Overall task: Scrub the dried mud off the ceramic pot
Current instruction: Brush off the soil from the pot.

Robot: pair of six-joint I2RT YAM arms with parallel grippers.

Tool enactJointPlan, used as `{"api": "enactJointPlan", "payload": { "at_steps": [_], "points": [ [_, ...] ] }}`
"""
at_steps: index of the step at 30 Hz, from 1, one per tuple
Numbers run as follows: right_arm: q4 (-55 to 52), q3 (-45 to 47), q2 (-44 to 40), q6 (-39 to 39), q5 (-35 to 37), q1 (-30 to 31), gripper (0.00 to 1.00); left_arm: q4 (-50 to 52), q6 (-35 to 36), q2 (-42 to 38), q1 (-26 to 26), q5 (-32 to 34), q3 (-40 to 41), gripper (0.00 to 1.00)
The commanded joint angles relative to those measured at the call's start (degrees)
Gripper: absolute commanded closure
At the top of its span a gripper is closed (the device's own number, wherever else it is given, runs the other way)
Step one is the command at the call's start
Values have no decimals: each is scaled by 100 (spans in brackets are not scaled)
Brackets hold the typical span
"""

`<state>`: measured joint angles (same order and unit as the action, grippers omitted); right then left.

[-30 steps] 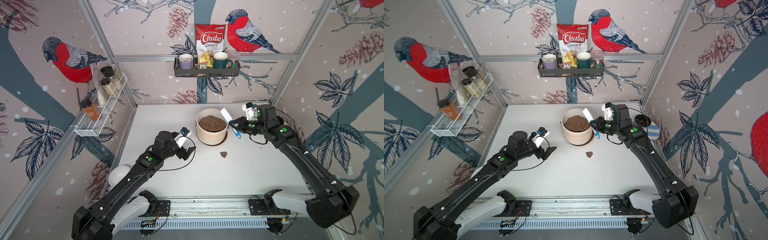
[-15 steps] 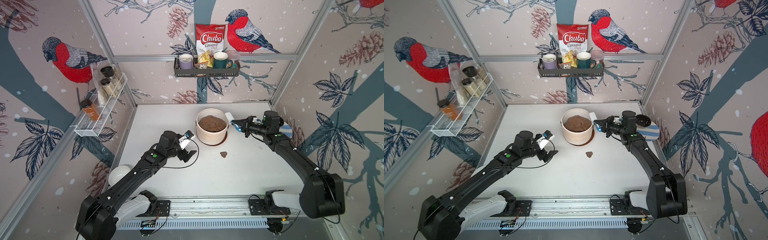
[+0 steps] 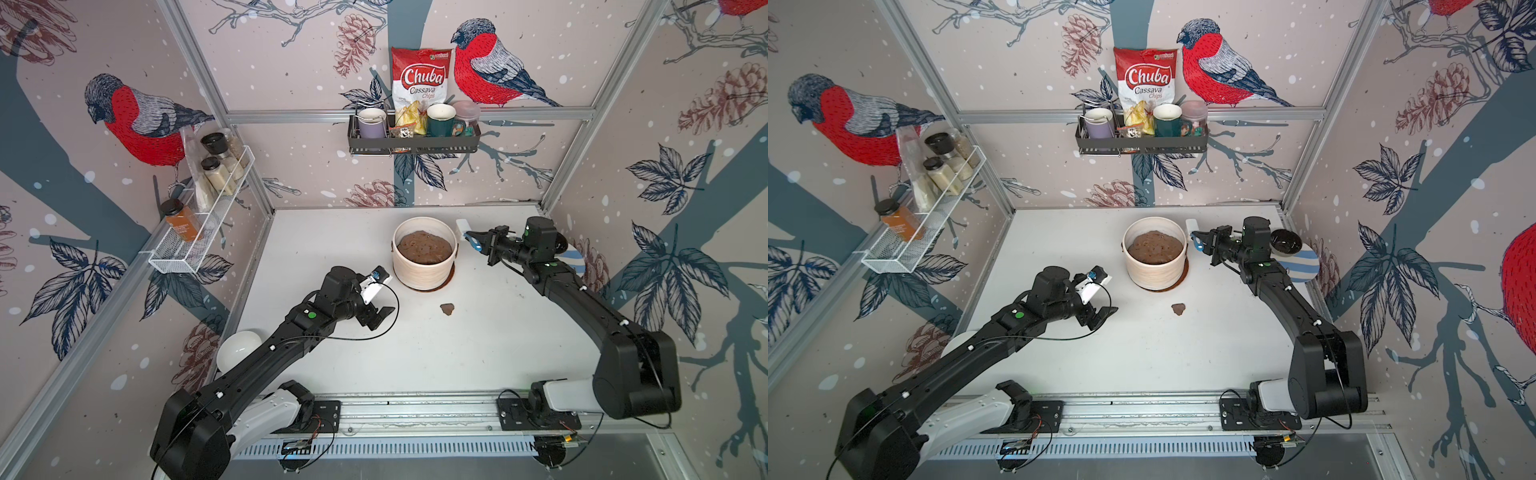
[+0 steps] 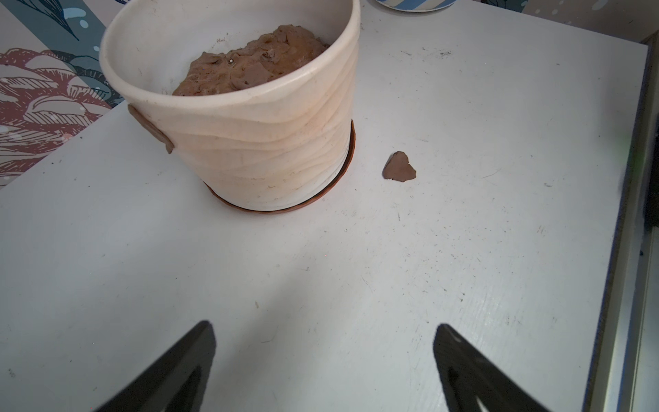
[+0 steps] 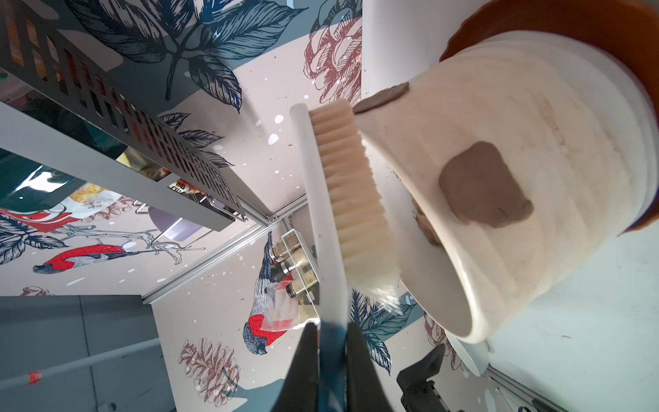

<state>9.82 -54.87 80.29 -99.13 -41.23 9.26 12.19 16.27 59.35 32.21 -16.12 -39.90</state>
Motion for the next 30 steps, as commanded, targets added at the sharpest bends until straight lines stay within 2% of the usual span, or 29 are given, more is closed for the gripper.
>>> {"api": "enactJointPlan", "payload": {
  "at_steps": [1,12,20,30],
  "points": [
    [-290,-96,-1,297,280,3,100,-96,-37,-44,22,158,-27,5],
    [-587,202,50,740,313,232,100,34,34,37,97,249,-70,5],
    [-569,387,149,803,26,443,100,56,59,15,163,310,-53,5],
    [-1719,632,-407,1636,18,162,100,73,69,-11,207,315,-53,5]
  ]
}}
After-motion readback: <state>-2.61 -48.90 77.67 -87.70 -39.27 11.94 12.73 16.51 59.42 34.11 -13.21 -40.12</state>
